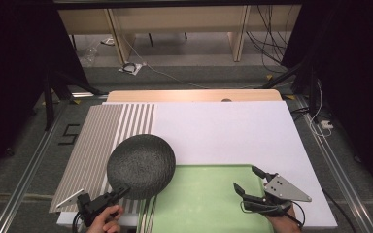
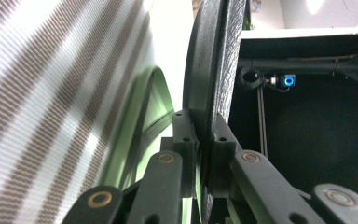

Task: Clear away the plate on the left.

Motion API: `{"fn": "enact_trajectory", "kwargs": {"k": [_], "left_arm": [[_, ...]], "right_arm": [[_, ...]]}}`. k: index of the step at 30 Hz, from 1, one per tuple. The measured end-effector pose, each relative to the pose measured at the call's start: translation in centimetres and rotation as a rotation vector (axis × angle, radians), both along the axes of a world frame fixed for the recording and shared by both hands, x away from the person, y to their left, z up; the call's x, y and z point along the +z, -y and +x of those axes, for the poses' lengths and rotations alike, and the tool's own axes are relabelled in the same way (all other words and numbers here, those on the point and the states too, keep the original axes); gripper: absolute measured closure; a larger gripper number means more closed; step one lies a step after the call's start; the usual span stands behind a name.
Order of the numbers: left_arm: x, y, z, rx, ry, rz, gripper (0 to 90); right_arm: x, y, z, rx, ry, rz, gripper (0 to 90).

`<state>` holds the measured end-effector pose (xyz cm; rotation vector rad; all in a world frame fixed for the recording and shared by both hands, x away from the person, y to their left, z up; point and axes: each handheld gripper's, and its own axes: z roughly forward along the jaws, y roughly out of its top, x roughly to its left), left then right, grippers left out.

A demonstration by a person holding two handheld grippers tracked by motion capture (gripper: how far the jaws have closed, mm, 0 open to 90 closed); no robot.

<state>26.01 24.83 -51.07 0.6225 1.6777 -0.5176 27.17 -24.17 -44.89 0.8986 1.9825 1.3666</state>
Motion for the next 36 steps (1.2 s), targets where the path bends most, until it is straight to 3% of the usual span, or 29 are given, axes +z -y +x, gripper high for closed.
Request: {"fn": "enact_trajectory", "kwargs": {"k": [36], "left_arm": [[-0.4,6.3,-0.1,-0.308,0.009,0.037,83.9]], "right_arm": [[0.0,0.1,0.0,0.003,0.007,0.002,22.3]]}}
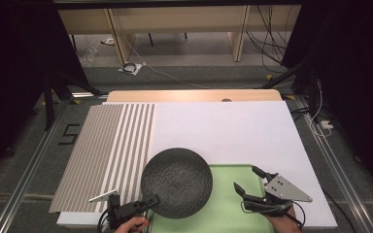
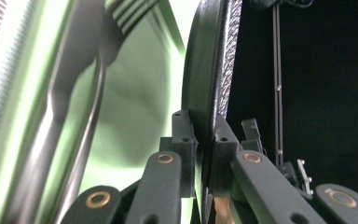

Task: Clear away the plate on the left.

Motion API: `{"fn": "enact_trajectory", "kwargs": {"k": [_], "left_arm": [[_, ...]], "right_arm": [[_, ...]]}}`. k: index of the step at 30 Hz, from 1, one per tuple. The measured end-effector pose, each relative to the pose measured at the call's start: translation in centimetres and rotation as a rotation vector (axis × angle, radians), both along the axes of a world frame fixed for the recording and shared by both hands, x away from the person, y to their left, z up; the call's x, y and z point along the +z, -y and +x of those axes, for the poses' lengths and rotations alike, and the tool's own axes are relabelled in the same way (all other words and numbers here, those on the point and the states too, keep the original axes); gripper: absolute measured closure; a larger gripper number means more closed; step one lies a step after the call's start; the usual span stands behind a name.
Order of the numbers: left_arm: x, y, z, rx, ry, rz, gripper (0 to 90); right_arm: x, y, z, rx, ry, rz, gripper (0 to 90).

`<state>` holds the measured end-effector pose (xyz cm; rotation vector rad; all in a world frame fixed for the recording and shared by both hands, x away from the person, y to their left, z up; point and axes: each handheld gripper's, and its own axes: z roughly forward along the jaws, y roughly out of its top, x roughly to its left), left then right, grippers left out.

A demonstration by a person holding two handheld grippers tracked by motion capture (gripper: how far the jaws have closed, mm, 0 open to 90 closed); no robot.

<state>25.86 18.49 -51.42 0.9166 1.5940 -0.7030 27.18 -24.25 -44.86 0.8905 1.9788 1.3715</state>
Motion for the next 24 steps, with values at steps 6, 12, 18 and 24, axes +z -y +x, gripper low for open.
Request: {"fn": "enact_trajectory", "kwargs": {"k": [6,12,18,24], "left_arm": [[0.0,0.8,0.0,-0.046,0.013,0.018,83.8],[0.0,1.4,0.0,-0.091,0.022,0.033,83.4],[0.0,2.0,0.1,-0.137,0.028,0.044,83.5],[-0.1,2.5,0.2,-0.169,0.025,0.052,83.5]], "right_arm": [[0.0,0.0,0.0,-0.001,0.000,0.002,22.3],[0.0,0.0,0.0,-0.003,-0.002,0.001,22.3],[0.0,0.0,0.0,-0.002,-0.001,0.000,22.3],[0.0,0.0,-0.1,-0.002,-0.003,-0.002,22.4]]}}
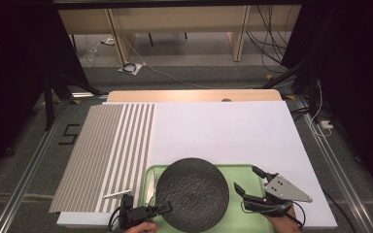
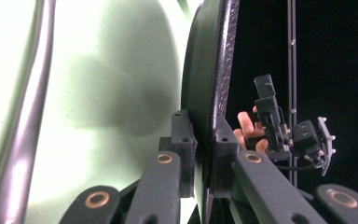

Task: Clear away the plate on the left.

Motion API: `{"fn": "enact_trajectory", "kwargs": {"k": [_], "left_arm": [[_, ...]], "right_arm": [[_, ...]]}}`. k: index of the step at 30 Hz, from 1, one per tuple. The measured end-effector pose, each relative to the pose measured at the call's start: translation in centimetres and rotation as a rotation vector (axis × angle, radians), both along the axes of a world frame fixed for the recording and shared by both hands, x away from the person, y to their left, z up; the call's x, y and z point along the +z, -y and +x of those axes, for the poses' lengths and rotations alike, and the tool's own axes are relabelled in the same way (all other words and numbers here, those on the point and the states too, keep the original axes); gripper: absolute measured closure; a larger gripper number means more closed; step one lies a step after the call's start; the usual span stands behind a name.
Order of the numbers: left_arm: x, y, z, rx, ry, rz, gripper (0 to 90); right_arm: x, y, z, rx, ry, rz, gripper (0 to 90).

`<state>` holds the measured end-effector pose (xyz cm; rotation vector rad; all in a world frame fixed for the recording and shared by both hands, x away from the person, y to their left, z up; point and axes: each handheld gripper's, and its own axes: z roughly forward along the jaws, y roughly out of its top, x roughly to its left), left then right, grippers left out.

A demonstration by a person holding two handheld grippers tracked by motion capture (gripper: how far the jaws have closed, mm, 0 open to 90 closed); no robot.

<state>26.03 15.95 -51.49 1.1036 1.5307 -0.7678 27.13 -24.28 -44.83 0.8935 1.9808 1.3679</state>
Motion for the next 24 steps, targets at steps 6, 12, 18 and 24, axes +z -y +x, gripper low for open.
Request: {"fn": "enact_trajectory", "kwargs": {"k": [6,12,18,24], "left_arm": [[-0.2,0.4,0.0,-0.025,-0.009,0.007,83.5],[-0.4,0.8,0.0,-0.044,-0.017,0.020,83.5],[-0.5,1.1,0.0,-0.061,-0.019,0.029,83.4],[-0.4,1.5,0.0,-0.087,-0.014,0.057,83.0]], "right_arm": [[0.0,0.0,0.0,-0.001,0.002,0.001,22.4],[0.0,0.0,0.0,0.001,0.004,0.004,22.4],[0.0,0.0,0.0,0.001,0.004,0.004,22.4],[0.0,0.0,0.0,0.002,0.004,0.004,22.4]]}}
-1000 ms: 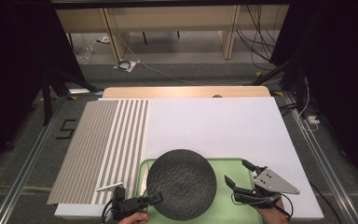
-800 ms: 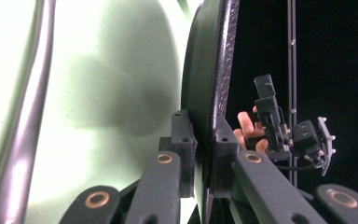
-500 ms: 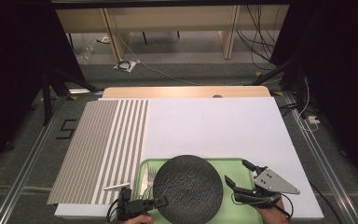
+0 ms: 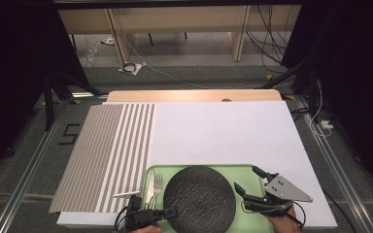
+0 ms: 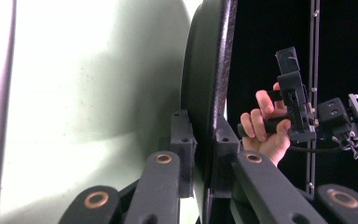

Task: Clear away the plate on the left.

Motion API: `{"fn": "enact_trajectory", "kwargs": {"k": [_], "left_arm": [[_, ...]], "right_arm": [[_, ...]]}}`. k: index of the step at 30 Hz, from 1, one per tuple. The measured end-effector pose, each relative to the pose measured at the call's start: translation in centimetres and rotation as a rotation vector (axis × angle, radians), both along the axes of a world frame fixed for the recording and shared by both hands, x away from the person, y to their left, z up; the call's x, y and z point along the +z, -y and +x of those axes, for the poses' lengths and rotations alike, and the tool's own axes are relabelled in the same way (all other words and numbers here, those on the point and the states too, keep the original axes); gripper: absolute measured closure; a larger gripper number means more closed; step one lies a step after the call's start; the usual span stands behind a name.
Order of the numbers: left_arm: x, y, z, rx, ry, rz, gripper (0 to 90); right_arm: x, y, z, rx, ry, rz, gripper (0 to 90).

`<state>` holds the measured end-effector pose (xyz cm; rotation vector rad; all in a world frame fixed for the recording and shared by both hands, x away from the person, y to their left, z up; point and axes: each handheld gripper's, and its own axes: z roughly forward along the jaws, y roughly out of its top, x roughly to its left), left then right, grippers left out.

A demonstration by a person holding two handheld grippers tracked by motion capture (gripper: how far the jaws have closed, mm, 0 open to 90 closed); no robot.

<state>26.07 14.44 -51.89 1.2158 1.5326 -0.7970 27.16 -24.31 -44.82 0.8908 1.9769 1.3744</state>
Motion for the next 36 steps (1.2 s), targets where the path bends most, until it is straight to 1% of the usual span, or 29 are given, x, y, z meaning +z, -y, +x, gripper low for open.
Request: {"fn": "enact_trajectory", "kwargs": {"k": [3,6,10,14,20,22,32,34,36], "left_arm": [[-0.18,0.18,0.04,-0.010,-0.012,-0.006,83.1],[-0.20,0.42,0.08,-0.017,-0.012,0.005,83.0],[-0.37,0.61,0.17,-0.019,-0.022,0.008,82.9],[-0.46,0.76,0.24,-0.027,-0.025,0.018,82.6],[-0.62,0.81,0.41,-0.027,-0.057,0.002,81.8],[-0.62,0.83,0.39,-0.026,-0.052,0.014,82.3],[-0.41,0.83,0.36,-0.033,-0.034,0.039,81.1],[-0.33,0.85,0.39,-0.043,-0.030,0.048,79.1],[-0.37,0.88,0.39,-0.047,-0.032,0.049,78.6]], "right_arm": [[0.00,-0.01,-0.03,-0.001,-0.002,-0.003,22.4],[-0.03,-0.02,0.02,0.001,-0.001,0.001,22.4],[0.01,-0.01,-0.02,0.000,-0.001,-0.003,22.4],[-0.03,-0.02,0.01,0.001,-0.001,0.002,22.4],[-0.03,-0.02,0.01,0.003,0.000,0.001,22.4],[-0.02,-0.02,0.01,0.001,-0.002,0.000,22.4],[-0.01,-0.03,-0.02,0.001,0.000,0.000,22.4],[-0.02,-0.03,-0.03,0.000,-0.002,-0.002,22.4],[-0.01,-0.06,-0.04,0.001,0.000,0.001,22.4]]}}
